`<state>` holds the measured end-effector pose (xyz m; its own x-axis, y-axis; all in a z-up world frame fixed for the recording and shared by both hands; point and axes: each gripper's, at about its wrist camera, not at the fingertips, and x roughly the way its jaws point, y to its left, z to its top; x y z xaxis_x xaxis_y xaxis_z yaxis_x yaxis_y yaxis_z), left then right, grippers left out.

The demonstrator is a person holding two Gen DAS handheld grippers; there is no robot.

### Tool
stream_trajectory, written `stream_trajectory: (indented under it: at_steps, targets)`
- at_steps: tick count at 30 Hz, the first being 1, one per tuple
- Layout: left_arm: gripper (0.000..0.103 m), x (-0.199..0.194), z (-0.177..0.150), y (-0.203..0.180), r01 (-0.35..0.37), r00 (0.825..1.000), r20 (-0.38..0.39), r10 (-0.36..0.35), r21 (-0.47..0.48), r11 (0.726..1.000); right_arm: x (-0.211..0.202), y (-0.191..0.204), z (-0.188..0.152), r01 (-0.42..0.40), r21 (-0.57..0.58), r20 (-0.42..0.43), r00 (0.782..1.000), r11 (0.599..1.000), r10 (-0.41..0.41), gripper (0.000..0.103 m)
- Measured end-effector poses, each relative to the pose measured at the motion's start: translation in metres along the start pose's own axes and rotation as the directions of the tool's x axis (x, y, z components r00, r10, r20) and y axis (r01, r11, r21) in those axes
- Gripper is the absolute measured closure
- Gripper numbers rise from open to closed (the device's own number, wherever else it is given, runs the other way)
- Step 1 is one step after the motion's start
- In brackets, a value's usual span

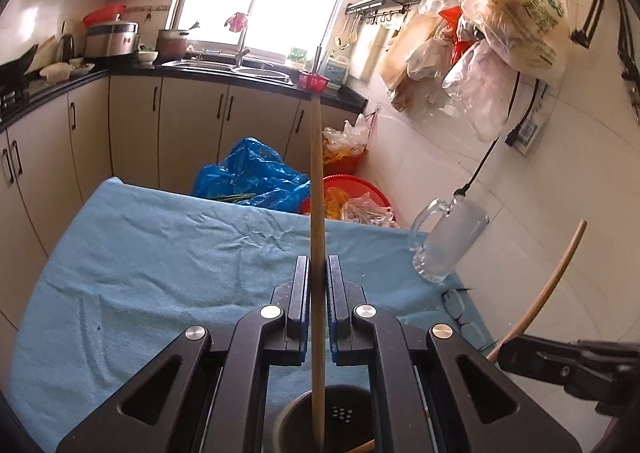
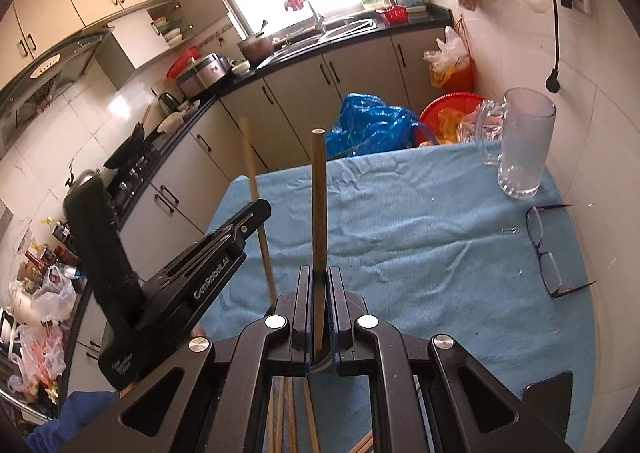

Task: Organize utensils
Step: 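Lower both chopsticks into the black cup and open both grippers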

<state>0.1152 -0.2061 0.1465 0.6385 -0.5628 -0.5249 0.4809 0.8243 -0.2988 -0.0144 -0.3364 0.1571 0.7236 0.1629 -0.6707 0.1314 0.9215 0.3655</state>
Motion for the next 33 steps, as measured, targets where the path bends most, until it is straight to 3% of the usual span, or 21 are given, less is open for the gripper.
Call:
stream_trajectory:
  at_steps: [11, 12, 13, 14, 15, 21, 25, 28, 30, 33]
  targets:
    - [0.094, -0.006, -0.003, 0.013, 0.009, 0.999, -0.033, -0.010, -0.029, 1.000, 0.013, -0.002, -0.004, 0.022, 0.017, -0.055, 0.998, 1.000, -0.021, 0.093]
    - [0.093, -0.008, -0.005, 0.014, 0.016, 0.999, -0.040, -0.018, -0.032, 0.999, 0.013, -0.003, -0.004, 0.017, 0.023, -0.056, 0.998, 1.000, -0.016, 0.085]
    - [0.083, -0.010, -0.005, 0.014, 0.017, 0.999, -0.045, -0.018, -0.033, 0.999, 0.010, -0.004, -0.004, 0.011, 0.033, -0.051, 0.999, 0.999, -0.009, 0.072]
    - [0.070, -0.013, -0.006, 0.015, 0.013, 0.999, -0.052, -0.015, -0.036, 0.999, 0.007, -0.006, -0.003, 0.013, 0.039, -0.041, 0.999, 0.999, -0.012, 0.066]
    - [0.067, -0.016, -0.006, 0.015, 0.011, 0.999, -0.048, -0.013, -0.038, 0.999, 0.003, -0.006, -0.003, 0.015, 0.042, -0.029, 1.000, 0.999, -0.013, 0.064]
    - [0.065, -0.045, -0.005, 0.017, 0.024, 0.999, -0.034, -0.026, -0.051, 0.998, -0.022, -0.010, -0.012, -0.003, 0.081, 0.003, 1.000, 0.997, 0.003, 0.064]
    - [0.059, -0.076, -0.011, 0.027, 0.008, 0.999, -0.030, -0.010, -0.069, 0.998, -0.033, -0.014, -0.037, -0.005, 0.090, -0.014, 1.000, 0.996, 0.006, 0.064]
    - [0.058, -0.093, -0.030, 0.041, -0.019, 0.996, -0.083, 0.011, -0.086, 0.996, -0.023, -0.015, -0.065, -0.008, 0.075, -0.088, 0.996, 0.997, 0.015, 0.064]
    - [0.058, -0.097, -0.050, 0.054, -0.045, 0.987, -0.160, 0.029, -0.097, 0.994, -0.008, -0.013, -0.089, -0.001, 0.058, -0.161, 0.987, 0.998, 0.010, 0.064]
    - [0.058, -0.096, -0.088, 0.080, -0.102, 0.955, -0.291, 0.058, -0.139, 0.985, 0.018, -0.004, -0.118, -0.008, 0.021, -0.242, 0.970, 1.000, 0.013, 0.070]
